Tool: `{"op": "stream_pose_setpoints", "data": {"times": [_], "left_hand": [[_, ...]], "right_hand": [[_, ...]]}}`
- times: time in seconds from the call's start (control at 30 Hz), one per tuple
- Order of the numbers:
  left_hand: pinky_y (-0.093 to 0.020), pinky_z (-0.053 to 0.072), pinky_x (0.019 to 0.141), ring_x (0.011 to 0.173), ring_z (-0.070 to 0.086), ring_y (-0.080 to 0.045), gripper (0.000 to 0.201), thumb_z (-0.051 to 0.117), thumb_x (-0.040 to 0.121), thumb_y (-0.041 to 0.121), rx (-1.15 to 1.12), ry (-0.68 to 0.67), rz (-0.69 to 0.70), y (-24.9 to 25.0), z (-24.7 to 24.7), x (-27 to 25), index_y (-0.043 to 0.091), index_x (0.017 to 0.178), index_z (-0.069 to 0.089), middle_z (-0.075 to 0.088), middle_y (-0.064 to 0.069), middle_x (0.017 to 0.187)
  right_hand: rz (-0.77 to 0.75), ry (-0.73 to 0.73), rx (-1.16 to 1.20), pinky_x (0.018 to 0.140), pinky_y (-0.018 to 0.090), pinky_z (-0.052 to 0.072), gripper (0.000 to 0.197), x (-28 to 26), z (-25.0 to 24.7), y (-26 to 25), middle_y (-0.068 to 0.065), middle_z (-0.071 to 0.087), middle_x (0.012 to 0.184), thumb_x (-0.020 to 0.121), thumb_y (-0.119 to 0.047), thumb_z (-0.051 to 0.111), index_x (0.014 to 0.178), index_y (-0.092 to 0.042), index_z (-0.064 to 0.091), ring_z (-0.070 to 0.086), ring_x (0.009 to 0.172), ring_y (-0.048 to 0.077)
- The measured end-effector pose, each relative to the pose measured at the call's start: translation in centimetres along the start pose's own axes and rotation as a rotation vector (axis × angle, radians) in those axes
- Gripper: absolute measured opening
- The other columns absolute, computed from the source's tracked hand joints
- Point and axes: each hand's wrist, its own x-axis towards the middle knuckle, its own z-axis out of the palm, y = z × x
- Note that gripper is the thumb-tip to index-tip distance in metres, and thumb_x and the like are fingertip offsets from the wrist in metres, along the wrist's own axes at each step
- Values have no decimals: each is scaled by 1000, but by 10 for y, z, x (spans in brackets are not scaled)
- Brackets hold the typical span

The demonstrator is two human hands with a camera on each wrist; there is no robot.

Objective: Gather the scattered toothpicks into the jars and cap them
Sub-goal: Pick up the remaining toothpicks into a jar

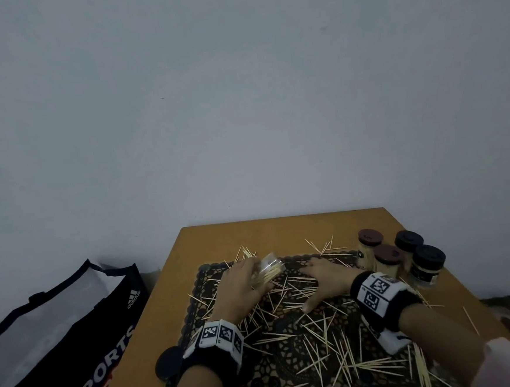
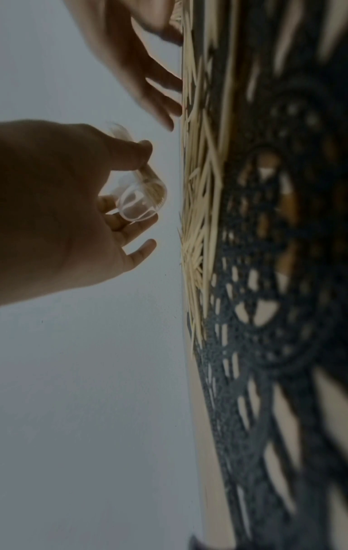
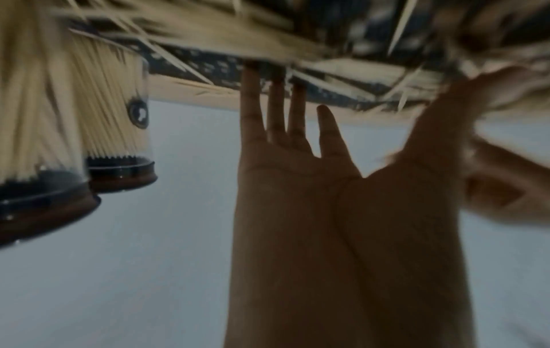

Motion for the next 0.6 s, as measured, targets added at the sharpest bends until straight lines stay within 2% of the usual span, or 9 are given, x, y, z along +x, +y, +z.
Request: {"op": "stream_pose_setpoints", "data": {"times": [0.07,0.2,0.3,0.37,0.43,0.5,0.6], "left_hand": [[-31,42,98,110,54,-10,54,68,85,47,9,-11,-14,1,-1,0,21,130,51,60,6,123],[-33,42,99,112,53,-11,54,69,85,46,10,-24,-25,3,-2,0,21,130,51,59,7,123],[-34,43,98,111,55,-12,53,69,84,47,10,-34,-30,2,-2,0,21,128,52,60,7,122],[-34,45,97,109,56,-12,54,70,83,48,1,-37,-32,1,-2,0,22,127,52,61,7,121],[-34,46,96,108,56,-11,54,70,83,48,1,-41,-34,2,-3,0,22,127,53,61,7,121],[-32,47,94,107,56,-10,53,70,83,48,2,-39,-30,2,-3,-1,22,126,53,61,8,120],[-32,47,92,106,57,-11,54,70,83,49,2,-37,-27,1,-3,-1,22,126,54,62,7,119]], "right_hand": [[-4,37,-24,113,42,30,97,0,5,0,7,26,150,74,-60,72,150,-14,31,24,139,25],[-94,162,30,102,31,36,71,-1,7,2,3,45,138,77,-50,74,136,-16,53,40,130,22],[-131,155,9,98,30,39,81,-3,8,2,0,47,129,70,-56,77,136,-15,53,44,122,19],[-150,151,-15,94,31,42,81,-4,6,3,-1,48,121,67,-57,79,134,-17,55,45,115,18],[-183,185,-7,82,26,42,66,-3,5,4,-7,49,109,71,-51,78,126,-18,63,48,104,13],[-219,236,10,66,16,37,45,-3,5,4,-11,51,100,79,-42,75,117,-18,69,48,94,8],[-245,284,18,61,11,35,30,-2,7,4,-12,57,94,85,-36,71,108,-19,73,55,90,8]]}}
